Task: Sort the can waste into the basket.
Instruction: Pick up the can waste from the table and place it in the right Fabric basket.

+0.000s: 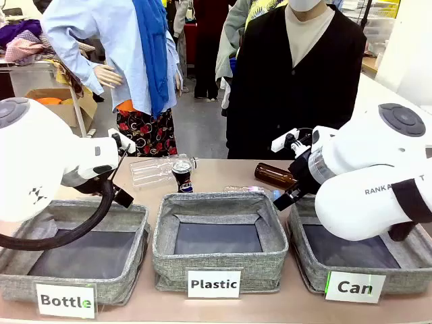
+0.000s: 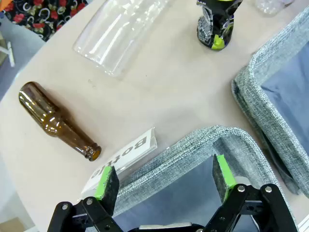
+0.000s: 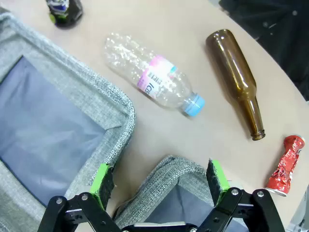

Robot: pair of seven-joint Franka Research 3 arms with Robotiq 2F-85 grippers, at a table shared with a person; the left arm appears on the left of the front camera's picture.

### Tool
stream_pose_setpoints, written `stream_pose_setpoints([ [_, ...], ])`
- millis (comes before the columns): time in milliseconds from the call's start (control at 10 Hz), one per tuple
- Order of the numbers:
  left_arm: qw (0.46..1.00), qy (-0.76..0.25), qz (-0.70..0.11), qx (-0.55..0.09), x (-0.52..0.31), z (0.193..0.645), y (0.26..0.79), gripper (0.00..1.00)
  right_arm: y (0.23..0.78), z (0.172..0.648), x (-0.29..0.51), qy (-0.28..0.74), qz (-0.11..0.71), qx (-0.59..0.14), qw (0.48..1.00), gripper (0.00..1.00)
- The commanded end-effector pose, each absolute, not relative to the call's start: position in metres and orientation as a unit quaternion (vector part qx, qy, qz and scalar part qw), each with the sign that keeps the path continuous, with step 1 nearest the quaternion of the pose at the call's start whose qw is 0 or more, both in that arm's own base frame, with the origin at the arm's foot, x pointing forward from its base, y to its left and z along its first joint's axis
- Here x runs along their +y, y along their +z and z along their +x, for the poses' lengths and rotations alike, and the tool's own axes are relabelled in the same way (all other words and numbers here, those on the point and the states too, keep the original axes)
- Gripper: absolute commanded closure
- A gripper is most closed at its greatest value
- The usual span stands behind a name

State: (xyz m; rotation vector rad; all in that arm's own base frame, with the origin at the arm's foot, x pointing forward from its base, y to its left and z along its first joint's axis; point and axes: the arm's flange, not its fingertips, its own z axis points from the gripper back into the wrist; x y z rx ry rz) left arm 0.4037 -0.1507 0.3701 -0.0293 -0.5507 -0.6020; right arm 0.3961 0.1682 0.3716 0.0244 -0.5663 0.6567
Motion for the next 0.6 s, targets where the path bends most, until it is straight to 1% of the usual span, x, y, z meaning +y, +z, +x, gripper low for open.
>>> stream_pose_setpoints([
  [0,0.918,-0.293,-0.014,-0.268,-0.1507,0.4036,0.3701,0.0,0.3716,0.3961,0.1682,0.318,0.012,-0.274,0.907,0.0],
  [500,0.918,-0.293,-0.014,-0.268,-0.1507,0.4036,0.3701,0.0,0.3716,0.3961,0.1682,0.318,0.012,-0.274,0.907,0.0],
])
